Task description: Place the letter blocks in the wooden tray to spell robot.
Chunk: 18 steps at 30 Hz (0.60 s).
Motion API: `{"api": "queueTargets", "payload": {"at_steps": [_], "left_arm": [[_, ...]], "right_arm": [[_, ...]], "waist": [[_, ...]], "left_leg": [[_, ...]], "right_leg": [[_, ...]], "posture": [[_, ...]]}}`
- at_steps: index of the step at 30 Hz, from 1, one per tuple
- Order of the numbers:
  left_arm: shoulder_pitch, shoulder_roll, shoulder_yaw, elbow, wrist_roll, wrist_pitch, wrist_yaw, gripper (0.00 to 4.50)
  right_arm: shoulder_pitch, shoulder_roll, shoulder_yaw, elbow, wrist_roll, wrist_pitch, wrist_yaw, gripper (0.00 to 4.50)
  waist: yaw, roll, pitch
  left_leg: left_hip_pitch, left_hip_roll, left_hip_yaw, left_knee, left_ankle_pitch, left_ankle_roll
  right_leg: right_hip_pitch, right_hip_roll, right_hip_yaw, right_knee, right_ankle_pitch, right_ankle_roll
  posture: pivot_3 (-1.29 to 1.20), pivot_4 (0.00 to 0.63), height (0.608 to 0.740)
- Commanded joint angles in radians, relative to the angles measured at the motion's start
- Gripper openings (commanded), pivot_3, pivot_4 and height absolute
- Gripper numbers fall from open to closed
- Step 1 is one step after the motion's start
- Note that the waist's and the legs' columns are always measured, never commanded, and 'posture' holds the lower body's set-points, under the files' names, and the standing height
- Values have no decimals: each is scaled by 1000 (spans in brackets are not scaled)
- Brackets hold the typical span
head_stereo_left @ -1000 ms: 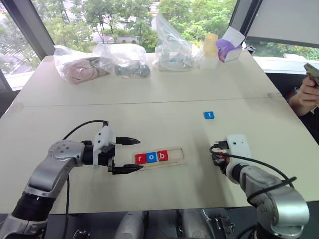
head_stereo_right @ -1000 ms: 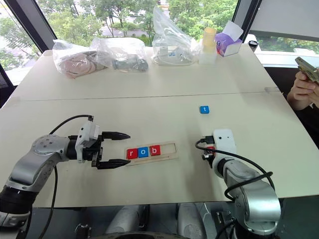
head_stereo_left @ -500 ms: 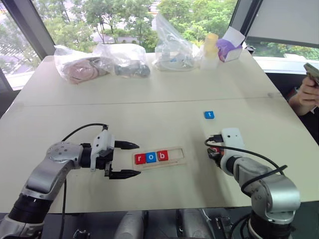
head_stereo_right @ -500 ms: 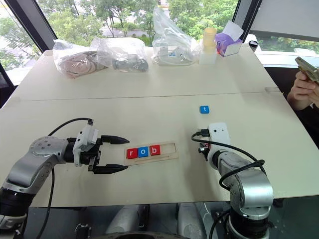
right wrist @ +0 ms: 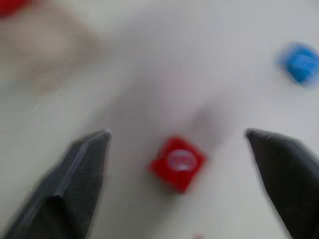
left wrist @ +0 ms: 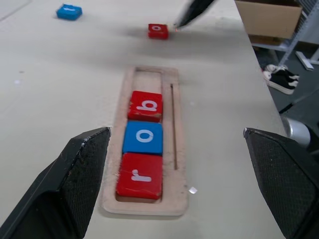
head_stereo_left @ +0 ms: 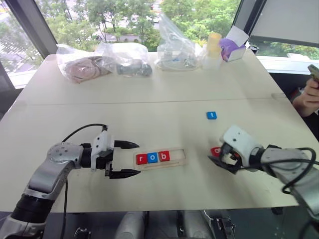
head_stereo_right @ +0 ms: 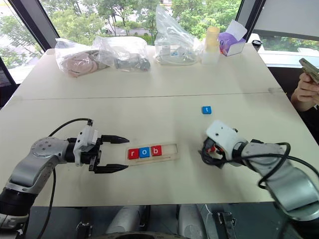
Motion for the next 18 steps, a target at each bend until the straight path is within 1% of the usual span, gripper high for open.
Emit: {"api": "queueTargets", "payload": {"at_steps": [1,4,6,9,14,18], "left_arm": [[-18,-12,15,5,5,-36,3,4500],[-16,-22,14,14,14,-51,8,4500],[-15,-27,14,18,18,-61,12,4500],[-9,-34,19,14,21,-66,22,4500],[3,-36,24,-7,18,-58,38,4500],[17,-30,30,-25,13,-49,48,4500]], "right_arm": [[18,-51,-58,176,33,-257,212,4445],[-2,-101,-8,331,-8,-442,346,4445],[-63,-91,35,442,-44,-541,380,4445],[-134,-104,114,572,-106,-659,466,4445],[-265,-53,193,774,-181,-813,519,4445],[-331,-9,222,875,-212,-897,539,4445]], "waist": [[-2,-1,0],[-1,0,1],[-2,0,1],[-1,0,1],[-1,0,1],[-1,0,1]], "left_leg": [[0,0,1,1,0,0],[0,0,4,1,0,0],[1,0,4,2,0,0],[1,1,4,1,0,0],[1,1,5,1,0,0],[1,1,5,1,0,0]], "right_leg": [[0,0,0,0,0,0],[0,-1,1,0,1,0],[0,-1,2,0,1,-1],[0,-1,2,1,1,-2],[-1,-1,3,0,1,-2],[-1,-1,3,1,2,-2]], "posture": [[0,150,740],[0,150,740],[0,150,740],[0,150,740],[0,150,740],[0,150,740]]}}
